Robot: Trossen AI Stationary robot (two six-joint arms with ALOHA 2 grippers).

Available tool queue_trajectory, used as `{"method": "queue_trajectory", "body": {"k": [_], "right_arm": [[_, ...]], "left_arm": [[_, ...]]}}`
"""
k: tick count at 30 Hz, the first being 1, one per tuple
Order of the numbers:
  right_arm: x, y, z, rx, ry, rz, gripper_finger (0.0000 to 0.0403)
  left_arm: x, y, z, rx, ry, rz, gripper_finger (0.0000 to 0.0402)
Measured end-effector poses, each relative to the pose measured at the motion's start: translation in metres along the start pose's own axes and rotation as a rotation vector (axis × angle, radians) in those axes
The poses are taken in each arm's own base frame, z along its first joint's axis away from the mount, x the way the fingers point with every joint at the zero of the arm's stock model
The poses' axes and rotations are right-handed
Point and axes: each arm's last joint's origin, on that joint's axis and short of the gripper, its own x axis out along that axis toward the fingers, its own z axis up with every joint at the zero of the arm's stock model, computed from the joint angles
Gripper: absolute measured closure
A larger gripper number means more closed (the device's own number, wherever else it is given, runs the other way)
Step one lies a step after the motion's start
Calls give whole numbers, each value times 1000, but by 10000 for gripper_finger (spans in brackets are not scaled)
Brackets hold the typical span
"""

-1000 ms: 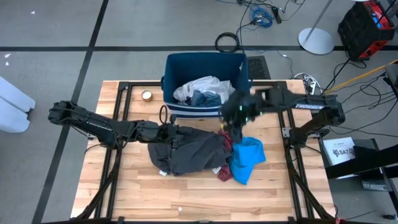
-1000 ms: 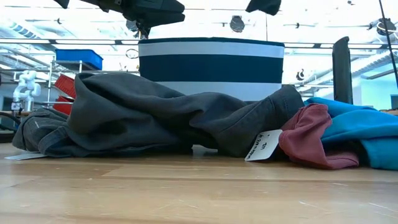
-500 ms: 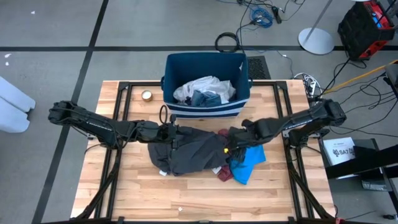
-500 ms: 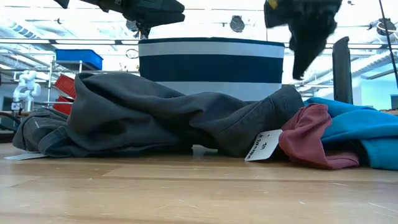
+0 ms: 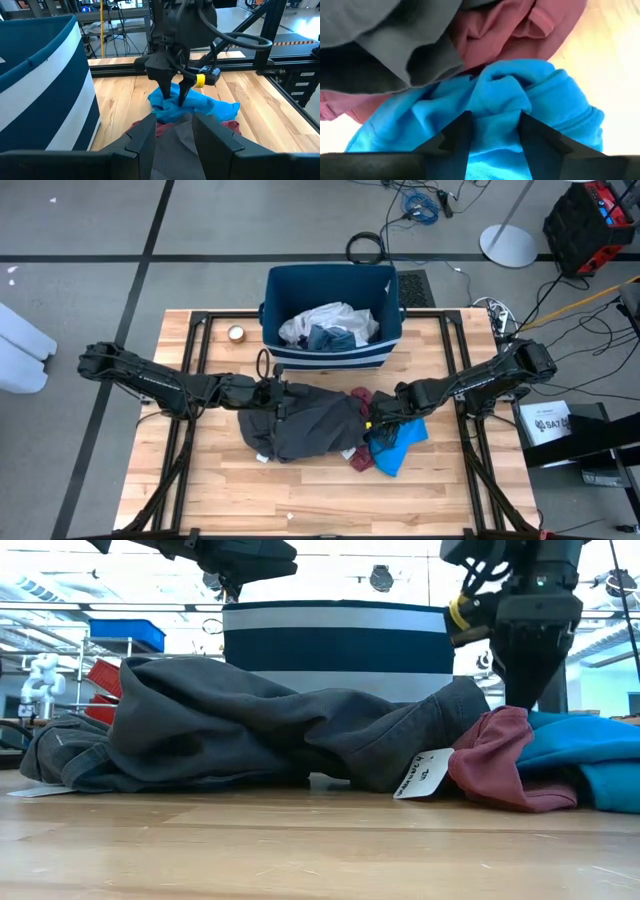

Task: Sort clothes
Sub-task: Put the blue underwear into the blue bin

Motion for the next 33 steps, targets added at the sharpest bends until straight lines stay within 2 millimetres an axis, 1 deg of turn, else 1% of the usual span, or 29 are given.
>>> {"method": "queue_trajectory", "body": {"k": [1, 3, 6, 7, 8, 11, 14, 17, 23, 27, 33], "right_arm": [[1, 0, -1, 0, 0, 3, 261], [3, 0, -3, -5, 7, -2, 291], [3, 1, -4, -13, 6, 1, 364], [3, 2, -4, -21, 8, 4, 382], [2, 3, -5, -25, 12, 10, 391], [-1, 5, -6, -32, 30, 23, 393], [-13, 11, -3, -54, 34, 26, 400], [-35, 19, 3, -83, 20, 32, 400], [-95, 38, 18, -144, -87, 86, 402], [-133, 44, 23, -174, -192, 87, 402], [-179, 50, 25, -218, -342, 101, 403]], "left_arm": [[0, 0, 0, 0, 0, 0, 265], [0, 0, 0, 0, 0, 0, 265], [0, 0, 0, 0, 0, 0, 265], [0, 0, 0, 0, 0, 0, 265], [0, 0, 0, 0, 0, 0, 265], [0, 0, 0, 0, 0, 0, 265], [0, 0, 0, 0, 0, 0, 265], [0, 0, 0, 0, 0, 0, 265], [0, 0, 0, 0, 0, 0, 265], [0, 0, 0, 0, 0, 0, 265], [0, 0, 0, 0, 0, 0, 265]]}}
